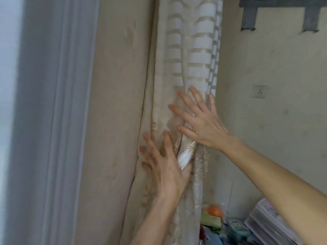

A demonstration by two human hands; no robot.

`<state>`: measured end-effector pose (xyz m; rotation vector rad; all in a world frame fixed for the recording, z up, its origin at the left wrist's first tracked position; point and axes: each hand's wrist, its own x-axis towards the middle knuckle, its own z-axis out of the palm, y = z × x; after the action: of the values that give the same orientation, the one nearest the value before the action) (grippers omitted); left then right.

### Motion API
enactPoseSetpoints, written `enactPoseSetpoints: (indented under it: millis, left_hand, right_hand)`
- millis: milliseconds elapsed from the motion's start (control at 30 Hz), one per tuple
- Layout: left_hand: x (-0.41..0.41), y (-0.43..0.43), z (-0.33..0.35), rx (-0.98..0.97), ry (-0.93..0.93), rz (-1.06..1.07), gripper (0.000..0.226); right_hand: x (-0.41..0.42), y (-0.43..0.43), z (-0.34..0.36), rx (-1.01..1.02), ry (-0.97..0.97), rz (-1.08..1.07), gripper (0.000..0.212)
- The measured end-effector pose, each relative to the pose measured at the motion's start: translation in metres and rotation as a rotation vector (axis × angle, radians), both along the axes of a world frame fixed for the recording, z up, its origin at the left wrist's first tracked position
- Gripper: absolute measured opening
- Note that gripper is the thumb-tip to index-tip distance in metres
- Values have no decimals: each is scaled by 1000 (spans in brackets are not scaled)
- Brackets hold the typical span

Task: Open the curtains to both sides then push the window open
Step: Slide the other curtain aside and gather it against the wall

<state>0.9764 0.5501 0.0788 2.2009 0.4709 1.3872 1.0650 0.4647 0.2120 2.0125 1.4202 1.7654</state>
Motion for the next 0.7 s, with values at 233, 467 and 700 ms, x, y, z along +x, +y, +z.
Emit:
enactPoseSetpoints:
  millis: [233, 467, 700]
  left_hand:
    - [6, -1, 5, -114, 28, -141, 140]
    - [50, -4, 12, -71, 138, 35, 124]
    - [115, 19, 10, 86, 162, 244, 81]
  right_hand:
    - [-13, 10, 14, -71, -8, 97, 67]
    - [23, 28, 18, -127, -43, 223, 65]
    - [80, 53, 18, -64, -49, 238, 64]
